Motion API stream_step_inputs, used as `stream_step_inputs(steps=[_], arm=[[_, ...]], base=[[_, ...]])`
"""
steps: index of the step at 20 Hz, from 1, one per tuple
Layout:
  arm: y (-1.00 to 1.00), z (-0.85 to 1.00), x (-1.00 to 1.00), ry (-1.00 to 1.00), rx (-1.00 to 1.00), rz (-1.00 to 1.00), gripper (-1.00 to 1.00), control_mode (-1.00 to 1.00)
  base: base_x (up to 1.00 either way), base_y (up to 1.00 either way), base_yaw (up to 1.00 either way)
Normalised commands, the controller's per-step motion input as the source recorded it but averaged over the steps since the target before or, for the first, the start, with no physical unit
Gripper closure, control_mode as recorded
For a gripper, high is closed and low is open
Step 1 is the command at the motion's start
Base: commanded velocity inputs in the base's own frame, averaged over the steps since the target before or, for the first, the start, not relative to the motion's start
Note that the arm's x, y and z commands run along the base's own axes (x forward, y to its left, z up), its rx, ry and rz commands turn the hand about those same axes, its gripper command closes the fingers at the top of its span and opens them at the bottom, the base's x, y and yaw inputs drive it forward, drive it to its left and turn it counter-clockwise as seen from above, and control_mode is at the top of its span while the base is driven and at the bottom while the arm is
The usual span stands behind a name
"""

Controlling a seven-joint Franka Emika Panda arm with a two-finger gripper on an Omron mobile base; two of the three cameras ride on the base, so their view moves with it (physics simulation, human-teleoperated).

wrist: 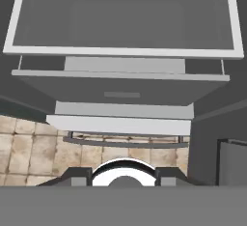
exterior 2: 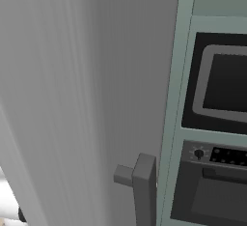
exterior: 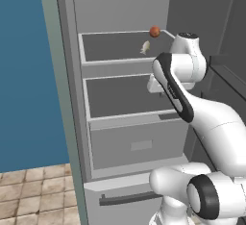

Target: Take the fish out of the fridge, briefly rinse it in the sink, and place it on the tray next to the sink.

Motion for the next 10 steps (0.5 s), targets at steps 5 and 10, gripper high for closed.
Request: stream_step_inputs(steps=[5, 10], arm=[[0.01, 0.01, 0.03, -0.05, 0.01, -0.01, -1.0, -1.0], [0.0, 0.19, -0.03, -0.2, 0.04, 0.0, -1.0, -1.0]], base=[[0.0, 0.0, 0.0], [0.0, 0.0, 0.0]])
